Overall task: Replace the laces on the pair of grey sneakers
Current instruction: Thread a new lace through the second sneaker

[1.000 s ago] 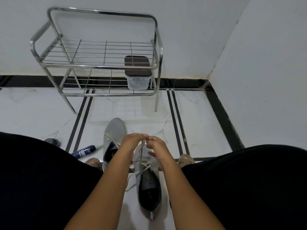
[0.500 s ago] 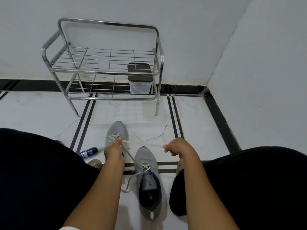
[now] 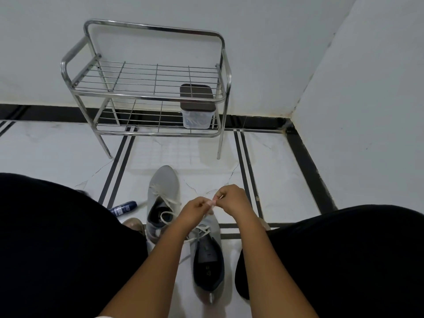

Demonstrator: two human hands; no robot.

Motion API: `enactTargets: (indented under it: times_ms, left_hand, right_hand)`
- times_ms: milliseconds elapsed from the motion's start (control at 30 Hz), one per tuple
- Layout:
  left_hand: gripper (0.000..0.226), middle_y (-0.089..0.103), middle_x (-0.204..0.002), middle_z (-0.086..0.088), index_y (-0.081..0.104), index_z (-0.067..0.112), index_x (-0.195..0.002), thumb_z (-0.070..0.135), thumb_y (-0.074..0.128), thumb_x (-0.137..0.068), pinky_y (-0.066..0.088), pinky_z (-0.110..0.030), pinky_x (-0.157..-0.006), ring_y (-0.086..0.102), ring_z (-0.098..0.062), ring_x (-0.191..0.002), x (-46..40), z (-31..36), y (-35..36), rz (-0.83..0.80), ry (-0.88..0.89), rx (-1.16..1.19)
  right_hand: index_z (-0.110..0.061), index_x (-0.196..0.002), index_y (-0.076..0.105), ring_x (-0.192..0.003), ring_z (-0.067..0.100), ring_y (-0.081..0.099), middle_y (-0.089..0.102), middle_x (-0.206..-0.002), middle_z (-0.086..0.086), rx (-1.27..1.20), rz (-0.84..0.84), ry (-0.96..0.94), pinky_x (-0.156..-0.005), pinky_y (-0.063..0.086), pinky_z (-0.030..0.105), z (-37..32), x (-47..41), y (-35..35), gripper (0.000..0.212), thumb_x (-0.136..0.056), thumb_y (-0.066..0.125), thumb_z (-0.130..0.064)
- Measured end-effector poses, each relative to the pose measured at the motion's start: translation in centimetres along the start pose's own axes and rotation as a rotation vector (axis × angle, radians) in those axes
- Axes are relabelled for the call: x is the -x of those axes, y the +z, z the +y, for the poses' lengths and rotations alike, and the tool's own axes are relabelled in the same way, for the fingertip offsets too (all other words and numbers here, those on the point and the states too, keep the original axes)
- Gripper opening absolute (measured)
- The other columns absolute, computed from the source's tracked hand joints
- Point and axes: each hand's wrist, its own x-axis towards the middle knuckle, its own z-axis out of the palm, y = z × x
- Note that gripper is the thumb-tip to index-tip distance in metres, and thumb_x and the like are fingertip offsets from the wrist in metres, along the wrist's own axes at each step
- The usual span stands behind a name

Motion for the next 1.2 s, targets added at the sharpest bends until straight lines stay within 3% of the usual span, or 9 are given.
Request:
enactTargets:
  times_ms: [167,300,500,633,733,800,933,1033,1200]
  left_hand:
    - [0.023,0.058,-0.071,0.000,0.065,0.015,-0.080,0.025,0.054,-0.097,0.038,-0.025,-0.062,0.052,-0.015,-0.072,-0.3,-1.1,-0.5,0.055,-0.023,0.009]
    - [0.014,0.061,-0.071,0.001,0.065,0.011,-0.087,0.023,0.061,-0.093,0.046,-0.021,-0.066,0.056,-0.012,-0.067,-0.4,-0.7,-0.1,0.040,-0.014,0.131]
    - [0.020,0.060,-0.070,-0.005,0.059,0.010,-0.082,0.026,0.055,-0.094,0.041,-0.029,-0.061,0.053,-0.020,-0.067,-1.2,-2.8,-0.2,0.256,-0.173,-0.058]
    - [0.019,0.065,-0.079,-0.012,0.059,0.016,-0.072,0.023,0.060,-0.090,0.051,-0.036,-0.077,0.061,-0.027,-0.077,-1.7,-5.6,0.9,0.152,-0.266,-0.221]
    - [0.024,0.071,-0.091,-0.006,0.057,0.027,-0.065,0.027,0.059,-0.088,0.053,-0.035,-0.083,0.065,-0.027,-0.090,-1.4,-7.0,2.1,0.111,-0.293,-0.398]
    - [0.022,0.070,-0.094,-0.001,0.057,0.027,-0.067,0.030,0.057,-0.089,0.049,-0.030,-0.081,0.064,-0.022,-0.093,-1.2,-7.3,2.7,0.123,-0.304,-0.492]
    - [0.014,0.070,-0.098,-0.001,0.065,0.026,-0.083,0.036,0.057,-0.090,0.046,-0.031,-0.082,0.063,-0.020,-0.097,-1.7,-7.9,3.8,0.137,-0.262,-0.566]
    - [0.018,0.069,-0.102,0.001,0.070,0.026,-0.095,0.036,0.056,-0.090,0.045,-0.032,-0.085,0.062,-0.020,-0.102,-2.2,-8.5,4.5,0.167,-0.221,-0.657]
    - [0.020,0.067,-0.102,0.002,0.070,0.027,-0.096,0.035,0.052,-0.091,0.042,-0.033,-0.087,0.061,-0.019,-0.101,-2.5,-9.9,5.0,0.203,-0.208,-0.703]
  right_hand:
    - [-0.020,-0.069,0.063,-0.081,0.022,0.068,0.068,-0.077,0.004,-0.099,0.029,0.087,-0.082,0.057,0.036,0.9,-0.5,0.0,0.023,-0.086,0.060,-0.005]
    - [-0.020,-0.069,0.064,-0.070,0.016,0.066,0.069,-0.071,0.002,-0.161,0.058,0.104,-0.077,0.057,0.033,1.2,-0.7,0.5,0.019,-0.082,0.065,-0.006]
    - [-0.015,-0.072,0.068,-0.075,0.023,0.065,0.073,-0.087,0.011,-0.324,0.207,0.332,-0.075,0.057,0.038,4.4,-2.3,2.2,0.025,-0.085,0.049,-0.006]
    - [-0.007,-0.105,0.069,-0.085,0.021,0.059,0.068,-0.107,0.010,-0.132,-0.055,0.393,-0.072,0.049,0.028,6.7,-1.7,6.3,0.024,-0.087,0.058,-0.017]
    - [-0.017,-0.074,0.059,-0.088,0.025,0.060,0.065,-0.100,0.013,0.113,-0.270,0.300,-0.072,0.045,0.028,7.7,-0.5,9.7,0.010,-0.082,0.065,-0.019]
    - [-0.018,-0.071,0.059,-0.097,0.028,0.062,0.067,-0.104,0.015,0.130,-0.275,0.286,-0.069,0.039,0.025,8.8,-0.6,10.7,0.015,-0.086,0.058,-0.015]
    - [-0.015,-0.106,0.071,-0.105,0.030,0.061,0.067,-0.113,0.013,0.092,-0.269,0.325,-0.072,0.040,0.024,10.0,-1.4,10.6,0.024,-0.090,0.054,-0.021]
    - [-0.017,-0.109,0.071,-0.107,0.031,0.060,0.067,-0.113,0.012,0.042,-0.278,0.368,-0.073,0.040,0.025,10.6,-1.8,10.8,0.026,-0.090,0.055,-0.023]
    - [-0.019,-0.115,0.070,-0.108,0.030,0.060,0.067,-0.117,0.010,-0.065,-0.285,0.417,-0.086,0.049,0.031,11.1,-2.2,11.1,0.029,-0.090,0.055,-0.019]
